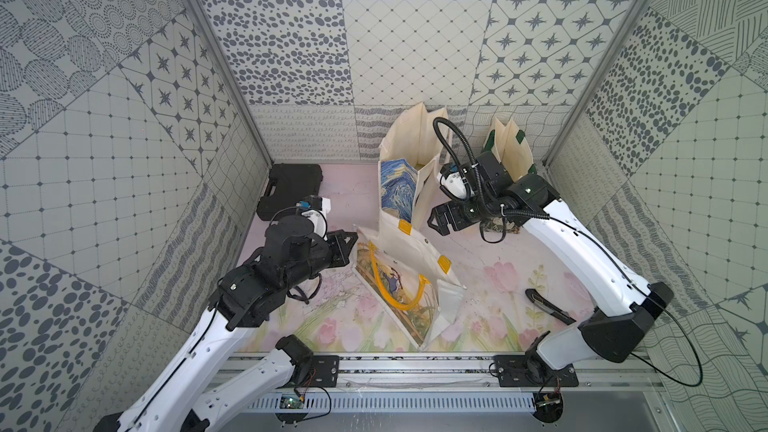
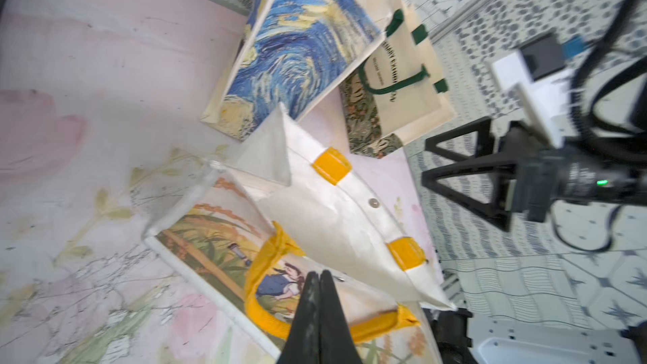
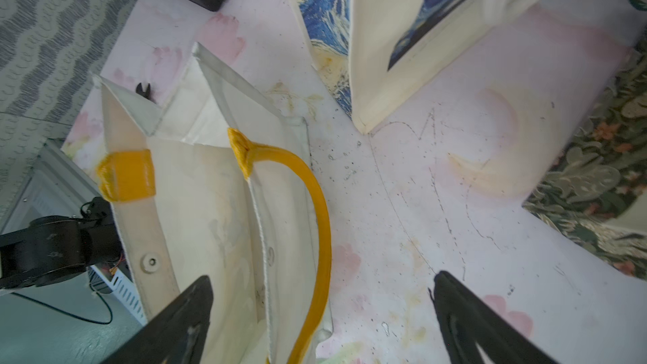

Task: Put away the canvas bag
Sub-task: Pick up the canvas bag from the center of the board.

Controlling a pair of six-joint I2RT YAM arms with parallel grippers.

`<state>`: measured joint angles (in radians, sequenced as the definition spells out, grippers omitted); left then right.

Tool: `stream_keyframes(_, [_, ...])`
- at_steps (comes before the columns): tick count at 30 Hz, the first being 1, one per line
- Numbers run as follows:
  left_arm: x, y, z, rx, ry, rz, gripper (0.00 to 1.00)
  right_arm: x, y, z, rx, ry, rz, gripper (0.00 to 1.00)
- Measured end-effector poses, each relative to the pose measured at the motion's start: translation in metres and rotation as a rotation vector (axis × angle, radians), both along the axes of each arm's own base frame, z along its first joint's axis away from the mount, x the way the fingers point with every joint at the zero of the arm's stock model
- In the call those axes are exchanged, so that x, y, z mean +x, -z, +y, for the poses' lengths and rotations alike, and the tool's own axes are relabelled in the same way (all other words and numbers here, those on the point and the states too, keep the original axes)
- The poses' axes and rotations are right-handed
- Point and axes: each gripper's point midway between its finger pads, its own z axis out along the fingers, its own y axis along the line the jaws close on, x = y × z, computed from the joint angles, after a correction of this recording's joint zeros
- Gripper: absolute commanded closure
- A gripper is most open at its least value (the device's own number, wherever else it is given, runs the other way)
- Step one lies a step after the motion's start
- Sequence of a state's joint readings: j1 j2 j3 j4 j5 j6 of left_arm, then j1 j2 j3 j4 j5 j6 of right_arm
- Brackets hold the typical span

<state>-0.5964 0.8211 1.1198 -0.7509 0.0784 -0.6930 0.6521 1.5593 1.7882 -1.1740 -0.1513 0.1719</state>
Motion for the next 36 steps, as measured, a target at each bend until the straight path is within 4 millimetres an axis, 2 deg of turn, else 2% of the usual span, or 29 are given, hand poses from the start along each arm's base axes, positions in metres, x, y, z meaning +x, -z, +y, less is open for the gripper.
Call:
stream_keyframes(3, [0.01, 0.027, 0.012, 0.061, -0.028, 0.105, 1.0, 0.01, -0.005, 0.029, 0.06, -0.058, 0.033, 0.01])
stream_keyframes(6, [0.018, 0.045, 0.026, 0.082, -0.06, 0.188, 1.0, 0.018, -0.009, 0.055, 0.109, -0.112, 0.063, 0.01])
stream_keyframes(9, [0.024, 0.062, 0.036, 0.079, -0.077, 0.262, 1.0, 0.027, -0.01, 0.077, 0.134, -0.149, 0.077, 0.01])
stream_keyframes(12, [0.028, 0.075, 0.038, 0.062, -0.064, 0.319, 1.0, 0.034, -0.005, 0.091, 0.128, -0.171, 0.089, 0.01])
stream_keyframes(18, [0.033, 0.094, 0.031, 0.027, -0.016, 0.399, 1.0, 0.034, 0.013, 0.105, 0.093, -0.197, 0.127, 0.01])
stream_keyframes(28, [0.045, 0.114, 0.017, -0.017, 0.046, 0.451, 1.0, 0.009, 0.029, 0.134, 0.069, -0.279, 0.169, 0.01])
stream_keyframes(36, [0.058, 0.118, 0.01, -0.033, 0.075, 0.438, 1.0, 0.006, 0.037, 0.142, 0.06, -0.29, 0.183, 0.01])
